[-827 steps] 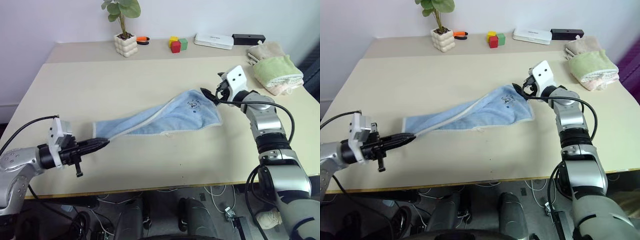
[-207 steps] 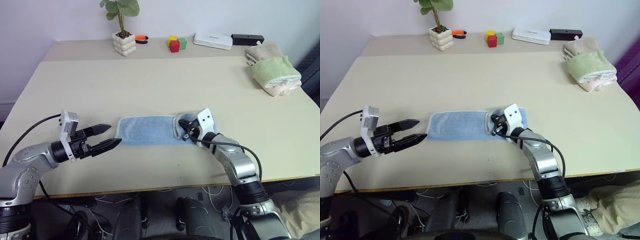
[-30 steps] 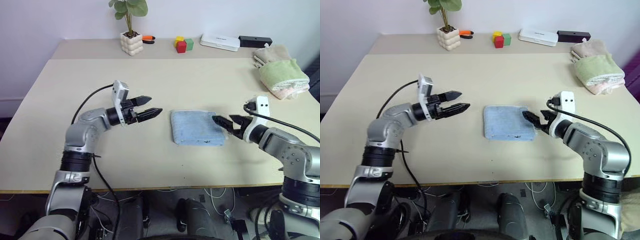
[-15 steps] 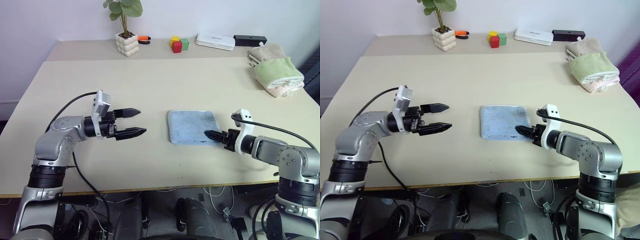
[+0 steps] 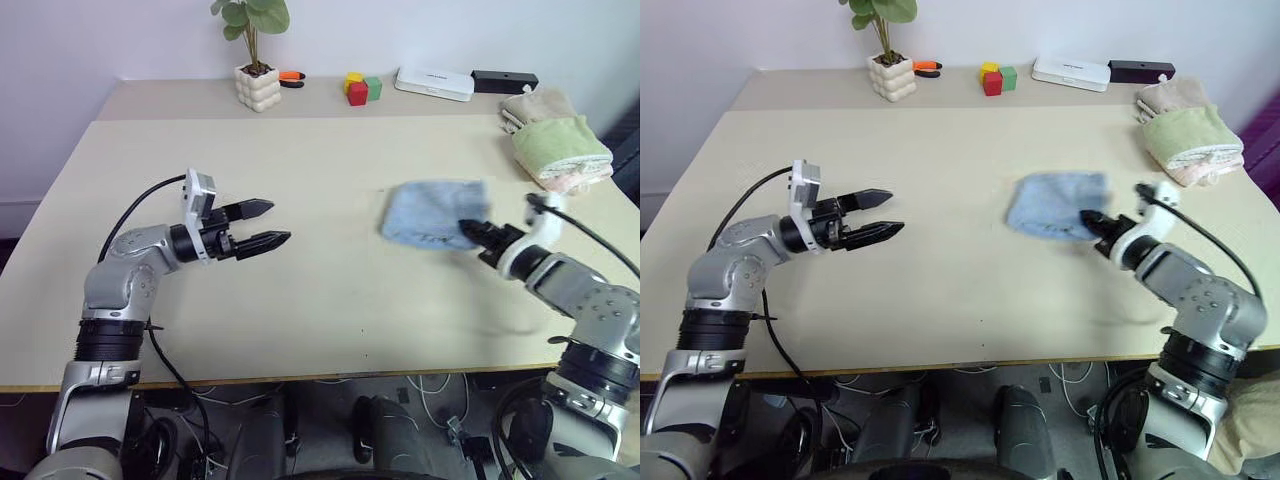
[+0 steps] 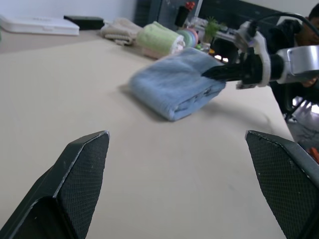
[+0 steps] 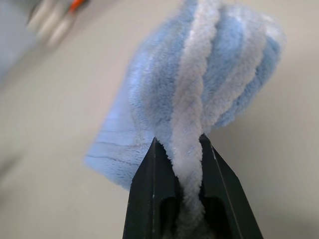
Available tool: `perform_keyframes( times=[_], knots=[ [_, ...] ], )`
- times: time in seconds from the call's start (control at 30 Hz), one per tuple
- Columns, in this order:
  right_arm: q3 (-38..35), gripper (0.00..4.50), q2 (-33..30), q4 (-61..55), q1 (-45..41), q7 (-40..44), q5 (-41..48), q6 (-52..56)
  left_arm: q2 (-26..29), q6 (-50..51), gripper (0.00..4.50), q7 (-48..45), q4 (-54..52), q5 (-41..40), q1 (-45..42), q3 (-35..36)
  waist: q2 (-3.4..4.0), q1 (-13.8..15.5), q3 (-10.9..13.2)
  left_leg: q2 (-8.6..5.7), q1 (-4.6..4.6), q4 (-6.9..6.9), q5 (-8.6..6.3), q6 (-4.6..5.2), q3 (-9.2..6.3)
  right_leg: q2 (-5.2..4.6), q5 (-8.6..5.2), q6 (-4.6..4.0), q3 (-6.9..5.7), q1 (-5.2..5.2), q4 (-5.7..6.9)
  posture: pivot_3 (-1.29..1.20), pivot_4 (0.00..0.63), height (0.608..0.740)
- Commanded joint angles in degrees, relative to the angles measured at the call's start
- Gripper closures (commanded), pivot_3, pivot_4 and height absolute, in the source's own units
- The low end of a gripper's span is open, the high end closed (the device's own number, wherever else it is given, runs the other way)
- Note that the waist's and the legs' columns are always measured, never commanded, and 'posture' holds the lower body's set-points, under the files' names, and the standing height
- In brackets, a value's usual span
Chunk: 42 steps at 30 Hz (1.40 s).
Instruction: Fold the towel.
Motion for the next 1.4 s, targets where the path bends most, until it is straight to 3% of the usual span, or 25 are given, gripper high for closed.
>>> perform_keyframes(
  times=[0.03, 0.17, 0.43, 0.57, 0.73, 0.83, 1.07, 1.27, 1.4],
  knots=[
    [-9.23, 4.47, 2.71, -5.25, 2.87, -8.25, 1.5, -4.18, -1.75, -4.16, 0.0, -2.17, 4.24, 1.45, -3.91, -1.3, 0.0, 0.14, 0.0, 0.0, 0.0, 0.0, 0.01, -0.01, 0.04, 0.0, 0.0, 0.0, -0.01, 0.0, 0.0, 0.0, 0.15, 0.74],
    [-15.09, 4.47, 9.59, -9.02, 6.2, -15.9, 3.74, -10.34, -4.15, -7.89, 0.0, -4.32, 10.42, 3.11, -7.65, -2.4, 0.04, -0.34, -0.02, 0.01, 0.01, -0.04, 0.04, -0.07, 0.14, 0.01, 0.0, 0.0, 0.01, -0.02, 0.0, 0.0, 0.15, 0.74],
    [-8.97, 4.47, 23.41, -14.34, 9.37, -26.17, 5.25, -19.66, -6.36, -11.29, 0.0, -6.29, 15.83, 4.34, -10.03, -2.56, 0.17, -0.92, -0.09, 0.08, 0.14, -0.15, 0.03, -0.06, 0.09, 0.12, 0.0, 0.0, 0.17, -0.06, 0.05, 0.0, 0.15, 0.74],
    [-5.4, 4.47, 22.97, -13.91, 10.46, -27.14, 7.04, -20.6, -7.29, -11.54, 0.0, -5.91, 14.96, 4.35, -9.17, -2.4, 0.18, -0.75, -0.09, 0.07, 0.13, -0.13, 0.03, -0.05, 0.11, 0.09, 0.0, 0.0, 0.22, -0.05, 0.03, 0.0, 0.15, 0.74],
    [-5.43, 4.47, 17.12, -9.73, 10.16, -27.0, 7.16, -23.9, -7.96, -12.34, 0.0, -5.8, 13.33, 4.88, -7.65, -2.96, 0.18, -0.71, -0.09, 0.05, 0.13, -0.11, 0.02, -0.02, 0.11, 0.08, 0.0, 0.0, 0.24, -0.04, 0.03, 0.0, 0.15, 0.74],
    [-4.31, 3.37, 14.5, -9.41, 10.22, -27.84, 5.42, -26.19, -7.7, -12.97, 0.0, -5.67, 13.38, 4.95, -6.95, -2.37, 0.19, -0.68, -0.09, 0.04, 0.13, -0.11, 0.02, -0.02, 0.11, 0.08, 0.0, -0.01, 0.24, -0.05, 0.04, 0.0, 0.15, 0.74],
    [-0.94, 0.02, 10.91, -10.72, 11.5, -32.51, -0.67, -28.78, -8.62, -13.88, 0.0, -4.05, 11.46, 4.58, -4.78, -2.07, 0.19, -0.65, -0.1, 0.05, 0.14, -0.11, 0.02, -0.02, 0.12, 0.09, 0.0, 0.0, 0.24, -0.05, 0.04, 0.0, 0.15, 0.74],
    [3.23, 0.02, 0.79, -9.92, 12.88, -32.73, -12.1, -29.8, -9.15, -15.53, 0.0, -2.2, 10.25, 4.78, -3.79, -1.69, 0.21, -0.55, -0.1, 0.02, 0.13, -0.1, 0.02, -0.01, 0.13, 0.04, 0.0, 0.0, 0.26, -0.04, 0.03, 0.0, 0.15, 0.74],
    [14.43, 0.02, -7.51, -6.94, 7.4, -17.43, -15.25, -33.78, -7.49, -19.05, 0.0, -1.28, 9.65, 6.14, -2.37, -1.14, 0.23, -1.35, -0.11, 0.04, 0.21, -0.1, 0.01, 0.01, 0.2, 0.06, -0.01, 0.0, 0.33, -0.05, 0.02, 0.0, 0.15, 0.74]
  ],
)
